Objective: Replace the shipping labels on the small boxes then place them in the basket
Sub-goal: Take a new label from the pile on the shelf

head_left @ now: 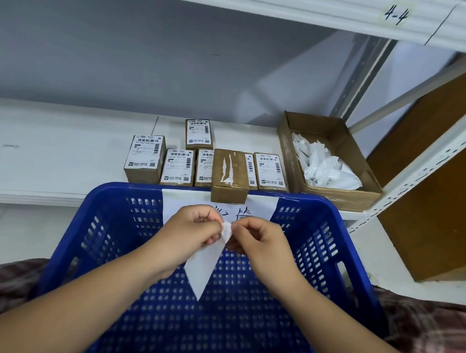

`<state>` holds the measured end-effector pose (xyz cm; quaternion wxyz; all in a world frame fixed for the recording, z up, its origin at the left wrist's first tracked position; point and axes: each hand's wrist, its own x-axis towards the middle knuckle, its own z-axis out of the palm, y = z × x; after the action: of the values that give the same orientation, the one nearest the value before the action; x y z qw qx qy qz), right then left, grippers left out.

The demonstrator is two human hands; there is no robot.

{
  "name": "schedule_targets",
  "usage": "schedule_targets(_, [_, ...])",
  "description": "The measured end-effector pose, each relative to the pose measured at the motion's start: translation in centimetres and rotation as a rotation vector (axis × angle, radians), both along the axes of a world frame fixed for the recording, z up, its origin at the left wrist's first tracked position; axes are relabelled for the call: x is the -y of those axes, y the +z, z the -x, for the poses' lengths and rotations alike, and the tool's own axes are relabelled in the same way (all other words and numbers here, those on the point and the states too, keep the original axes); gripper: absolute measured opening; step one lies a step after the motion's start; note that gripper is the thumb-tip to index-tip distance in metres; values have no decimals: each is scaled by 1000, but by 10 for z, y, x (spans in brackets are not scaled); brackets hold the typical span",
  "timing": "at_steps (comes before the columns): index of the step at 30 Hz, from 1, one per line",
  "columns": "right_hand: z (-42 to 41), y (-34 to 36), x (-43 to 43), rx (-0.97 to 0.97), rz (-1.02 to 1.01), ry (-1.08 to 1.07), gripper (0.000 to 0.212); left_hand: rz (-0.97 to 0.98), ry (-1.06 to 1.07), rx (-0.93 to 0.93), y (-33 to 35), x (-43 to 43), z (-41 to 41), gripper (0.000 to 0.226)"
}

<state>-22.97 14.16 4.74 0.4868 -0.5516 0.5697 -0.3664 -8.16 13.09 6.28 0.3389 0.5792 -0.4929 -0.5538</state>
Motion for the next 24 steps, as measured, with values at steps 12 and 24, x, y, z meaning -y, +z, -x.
schedule_targets(12, [17,4,17,194,-229,-321,30,-267,567,-627,-6,21,-15,17])
schedule_targets(24, [40,4,31,300,-278,-580,20,-247,727,-769,-1,38,-42,23])
